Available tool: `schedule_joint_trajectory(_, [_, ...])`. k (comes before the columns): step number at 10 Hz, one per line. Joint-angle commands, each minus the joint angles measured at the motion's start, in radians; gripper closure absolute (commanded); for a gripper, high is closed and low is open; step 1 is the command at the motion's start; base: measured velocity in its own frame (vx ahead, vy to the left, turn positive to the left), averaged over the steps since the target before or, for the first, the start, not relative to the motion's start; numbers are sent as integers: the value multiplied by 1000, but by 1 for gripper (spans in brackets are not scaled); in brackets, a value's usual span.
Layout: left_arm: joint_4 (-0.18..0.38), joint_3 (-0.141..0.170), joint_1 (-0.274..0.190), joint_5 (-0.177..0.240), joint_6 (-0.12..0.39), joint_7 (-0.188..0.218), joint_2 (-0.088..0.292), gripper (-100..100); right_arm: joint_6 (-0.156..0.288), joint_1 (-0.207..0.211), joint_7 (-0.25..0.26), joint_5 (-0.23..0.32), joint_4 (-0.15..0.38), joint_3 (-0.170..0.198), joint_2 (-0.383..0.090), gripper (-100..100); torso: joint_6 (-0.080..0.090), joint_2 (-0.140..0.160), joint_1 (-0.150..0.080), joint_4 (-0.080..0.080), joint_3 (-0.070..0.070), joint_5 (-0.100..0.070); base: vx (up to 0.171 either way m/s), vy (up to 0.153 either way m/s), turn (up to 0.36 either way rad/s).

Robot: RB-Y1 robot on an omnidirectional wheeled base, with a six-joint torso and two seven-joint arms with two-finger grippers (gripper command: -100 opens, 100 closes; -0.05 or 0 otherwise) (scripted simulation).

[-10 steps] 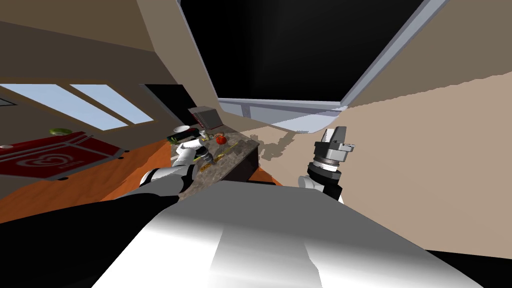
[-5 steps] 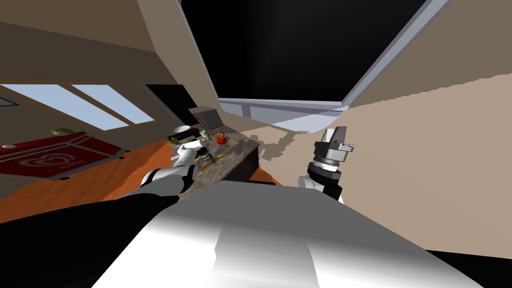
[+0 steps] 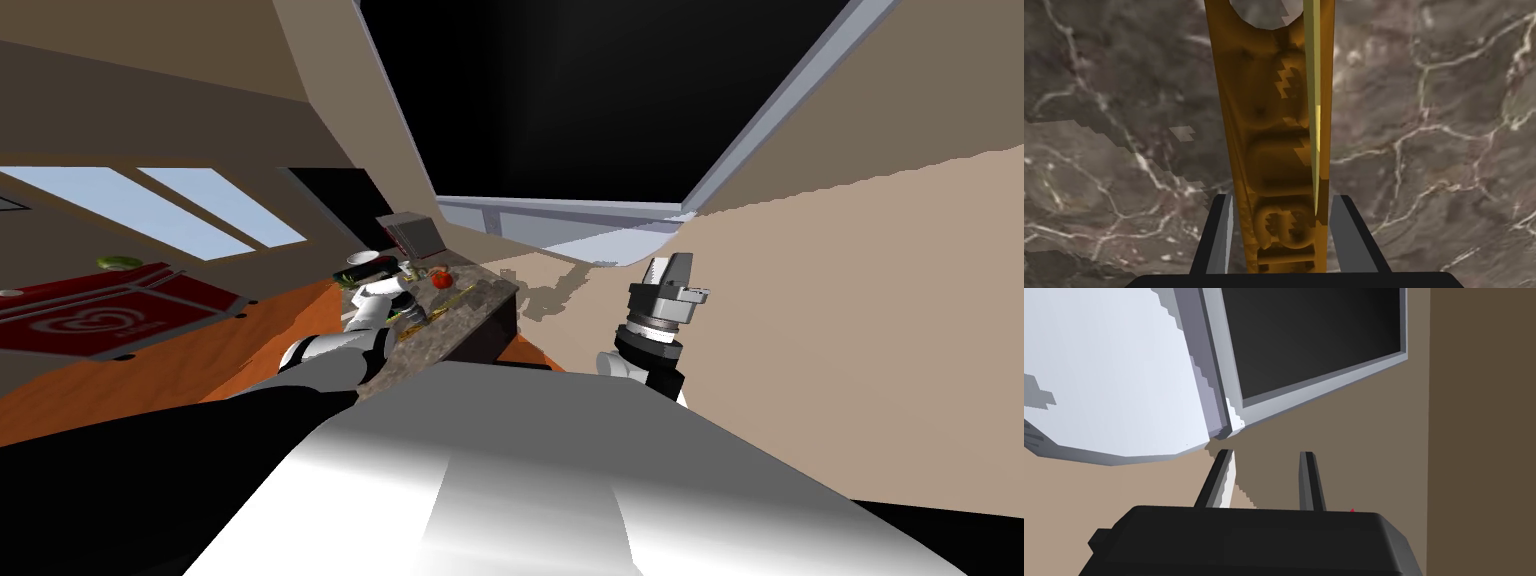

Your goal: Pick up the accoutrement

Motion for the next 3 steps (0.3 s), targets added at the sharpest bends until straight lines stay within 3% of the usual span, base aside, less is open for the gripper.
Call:
schedule_joint_trajectory(1, [-28,5,9,6,24,7,6,100,0,0,0,0,0,0,0,0,0,0,0,0,0,0,-8,-12,-7])
schedule_joint_trajectory(2, [-16,3,4,3,13,3,4,100,0,0,0,0,0,0,0,0,0,0,0,0,0,0,0,0,0])
schedule_joint_trajectory(3, [-19,3,5,4,17,4,5,0,0,0,0,0,0,0,0,0,0,0,1,0,0,1,0,0,0])
